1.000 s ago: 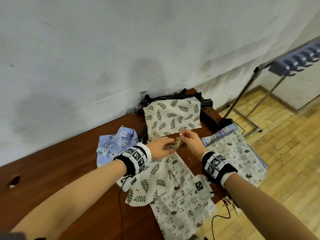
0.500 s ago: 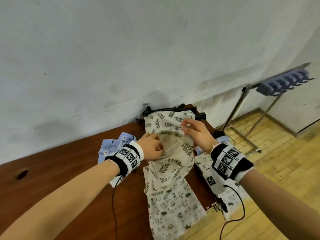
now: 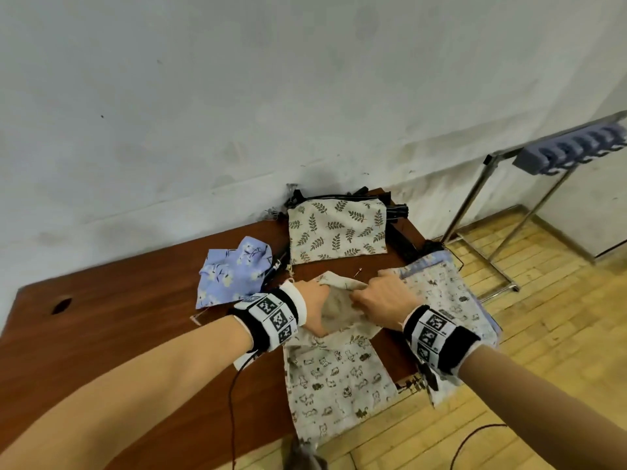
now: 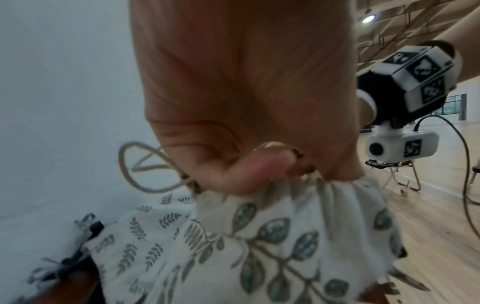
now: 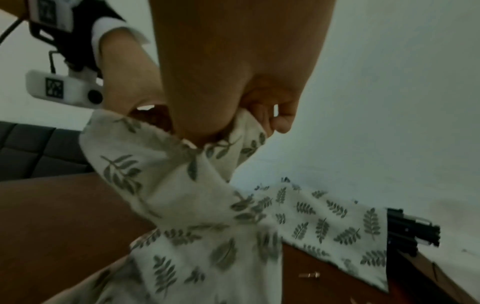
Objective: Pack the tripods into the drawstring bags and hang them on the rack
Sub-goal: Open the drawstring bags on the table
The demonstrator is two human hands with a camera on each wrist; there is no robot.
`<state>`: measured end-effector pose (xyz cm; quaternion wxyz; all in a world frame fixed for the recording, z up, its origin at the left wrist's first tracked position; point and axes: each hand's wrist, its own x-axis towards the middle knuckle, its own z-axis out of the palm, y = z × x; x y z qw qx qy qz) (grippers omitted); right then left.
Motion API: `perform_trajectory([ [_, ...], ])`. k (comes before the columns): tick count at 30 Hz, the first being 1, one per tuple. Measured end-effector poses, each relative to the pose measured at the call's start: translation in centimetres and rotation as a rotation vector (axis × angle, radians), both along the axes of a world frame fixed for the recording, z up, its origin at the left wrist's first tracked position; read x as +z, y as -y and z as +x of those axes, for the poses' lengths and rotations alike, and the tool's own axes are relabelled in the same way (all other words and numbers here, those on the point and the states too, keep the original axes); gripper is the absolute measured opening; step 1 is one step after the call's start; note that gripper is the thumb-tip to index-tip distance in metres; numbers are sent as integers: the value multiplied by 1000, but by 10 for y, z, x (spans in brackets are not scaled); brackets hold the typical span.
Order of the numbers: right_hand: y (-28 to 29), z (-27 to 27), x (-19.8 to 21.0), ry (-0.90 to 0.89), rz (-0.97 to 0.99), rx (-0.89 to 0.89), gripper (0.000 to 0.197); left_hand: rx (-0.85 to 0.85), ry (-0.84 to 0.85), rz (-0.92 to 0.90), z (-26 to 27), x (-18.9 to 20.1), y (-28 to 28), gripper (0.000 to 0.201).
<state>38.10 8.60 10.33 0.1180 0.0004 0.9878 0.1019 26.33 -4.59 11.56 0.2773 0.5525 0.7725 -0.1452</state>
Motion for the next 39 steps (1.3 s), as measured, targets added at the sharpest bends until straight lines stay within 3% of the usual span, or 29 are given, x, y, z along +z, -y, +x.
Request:
perform_trajectory([
  [2, 9, 3, -14, 77, 24, -57, 21, 40, 12, -19, 10, -19, 0, 54],
  [3, 13, 4, -22, 70, 25, -81, 21, 63, 15, -68, 6, -45, -1, 59],
  [5, 22, 7, -34, 26, -19, -143, 22, 32, 118, -131, -19, -137, -20, 82],
  [7, 30, 9, -43, -40, -154, -214, 24, 83, 176, -66, -22, -157, -15, 96],
  [8, 35, 9, -46, -68, -214, -229, 22, 143, 196, -94, -19, -149, -6, 93],
  [10, 46, 6, -58, -98, -341, -234, 18, 165, 175, -3, 9, -73, 9, 76],
  [11, 52, 3, -63, -86, -465, -278, 20, 174, 203, 54, 17, -48, 14, 80],
  [15, 72, -12, -84, -8, -841, -602, 29, 321, 338, 59, 14, -46, 21, 89],
  [18, 70, -20, -104, -38, -1002, -671, 31, 346, 405, 104, 7, -40, 29, 84],
  [20, 65, -22, -116, -19, -983, -653, 27, 397, 376, 105, -4, -41, 35, 66],
  [22, 61, -20, -120, 13, -778, -654, 23, 415, 312, 51, -15, -43, 41, 52],
  [26, 51, -21, -129, 94, -589, -665, 41, 251, 133, 41, -16, -46, 43, 55],
  [35, 38, -16, -126, 231, -757, -698, 28, 146, 91, 84, -10, -51, 24, 52],
  [39, 36, -16, -114, 265, -755, -550, 22, 141, 90, 90, -10, -47, 23, 53],
])
